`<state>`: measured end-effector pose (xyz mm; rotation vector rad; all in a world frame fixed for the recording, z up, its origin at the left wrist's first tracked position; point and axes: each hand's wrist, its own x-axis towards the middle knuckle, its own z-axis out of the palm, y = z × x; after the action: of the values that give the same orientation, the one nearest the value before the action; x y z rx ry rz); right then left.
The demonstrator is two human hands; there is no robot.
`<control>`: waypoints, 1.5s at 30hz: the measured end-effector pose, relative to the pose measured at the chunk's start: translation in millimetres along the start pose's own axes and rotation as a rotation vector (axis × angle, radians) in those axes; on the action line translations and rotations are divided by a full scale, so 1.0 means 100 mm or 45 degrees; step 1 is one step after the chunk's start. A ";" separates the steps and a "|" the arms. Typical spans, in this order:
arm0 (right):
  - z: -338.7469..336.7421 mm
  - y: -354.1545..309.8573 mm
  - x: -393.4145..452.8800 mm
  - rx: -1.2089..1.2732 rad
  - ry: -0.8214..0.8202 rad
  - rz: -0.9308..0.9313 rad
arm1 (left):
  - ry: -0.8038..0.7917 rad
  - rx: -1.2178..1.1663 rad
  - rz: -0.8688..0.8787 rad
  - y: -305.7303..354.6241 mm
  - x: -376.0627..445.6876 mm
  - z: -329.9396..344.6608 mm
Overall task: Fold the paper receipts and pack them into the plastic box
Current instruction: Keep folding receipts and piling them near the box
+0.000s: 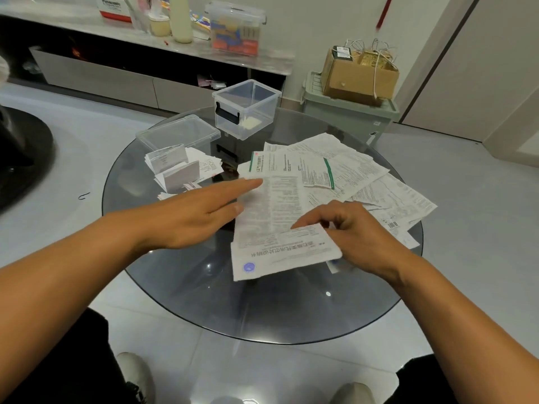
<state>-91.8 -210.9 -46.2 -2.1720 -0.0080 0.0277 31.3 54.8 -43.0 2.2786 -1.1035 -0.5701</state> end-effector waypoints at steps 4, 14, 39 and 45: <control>-0.11 -0.02 -0.09 0.057 -0.098 0.035 | 0.003 0.126 0.020 -0.02 0.03 0.02; 0.18 0.01 -0.08 -0.031 0.066 0.311 | -0.125 -0.021 -0.038 -0.06 0.07 0.05; -0.12 -0.08 -0.10 -0.145 -0.078 0.169 | 0.229 0.007 0.248 0.22 0.16 0.31; -0.06 0.01 -0.11 -0.070 0.050 0.206 | 0.113 -0.251 0.131 0.26 0.13 0.31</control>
<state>-102.5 -216.7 -43.8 -2.2233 0.1912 0.0782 6.2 22.6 -52.0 2.0457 -1.0650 -0.5087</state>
